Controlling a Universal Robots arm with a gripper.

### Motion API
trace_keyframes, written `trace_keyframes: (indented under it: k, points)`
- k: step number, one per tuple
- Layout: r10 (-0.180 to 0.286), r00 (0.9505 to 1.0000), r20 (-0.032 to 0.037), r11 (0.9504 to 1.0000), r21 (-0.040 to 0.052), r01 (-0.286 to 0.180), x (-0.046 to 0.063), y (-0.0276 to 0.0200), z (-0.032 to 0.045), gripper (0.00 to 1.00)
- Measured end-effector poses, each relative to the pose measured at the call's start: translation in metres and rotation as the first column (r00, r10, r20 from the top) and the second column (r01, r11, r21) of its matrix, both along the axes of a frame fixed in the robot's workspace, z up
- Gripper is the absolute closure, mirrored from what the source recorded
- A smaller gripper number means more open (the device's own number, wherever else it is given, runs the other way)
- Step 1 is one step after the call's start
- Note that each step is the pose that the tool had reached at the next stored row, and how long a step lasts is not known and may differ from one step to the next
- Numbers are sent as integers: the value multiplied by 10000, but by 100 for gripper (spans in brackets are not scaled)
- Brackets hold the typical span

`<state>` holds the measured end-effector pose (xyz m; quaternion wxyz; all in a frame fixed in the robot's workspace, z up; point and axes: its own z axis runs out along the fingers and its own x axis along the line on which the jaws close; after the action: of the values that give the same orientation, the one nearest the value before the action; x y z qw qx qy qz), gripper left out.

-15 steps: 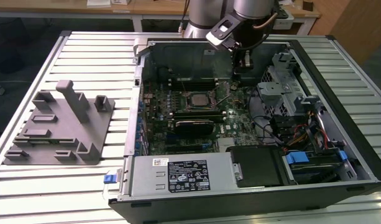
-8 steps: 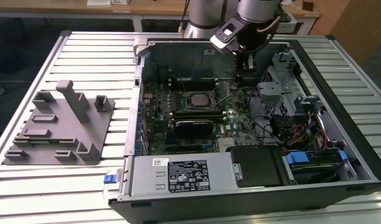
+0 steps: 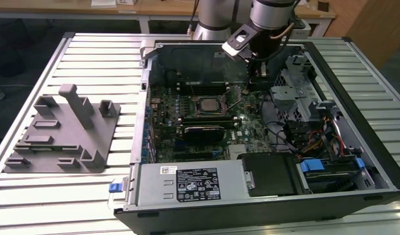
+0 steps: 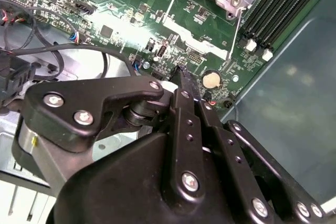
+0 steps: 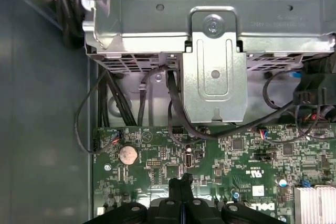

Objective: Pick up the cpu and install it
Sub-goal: 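Close the cpu cover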

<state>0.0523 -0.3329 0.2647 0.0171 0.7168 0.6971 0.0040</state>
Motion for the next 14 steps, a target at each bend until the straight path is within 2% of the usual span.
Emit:
trace_keyframes:
  k: [6,14]
  points:
    - [1,10000,-90,10000,2,-1,1,0,-110,89]
    - [0,9995,-317,10000,2,0,0,0,-240,89]
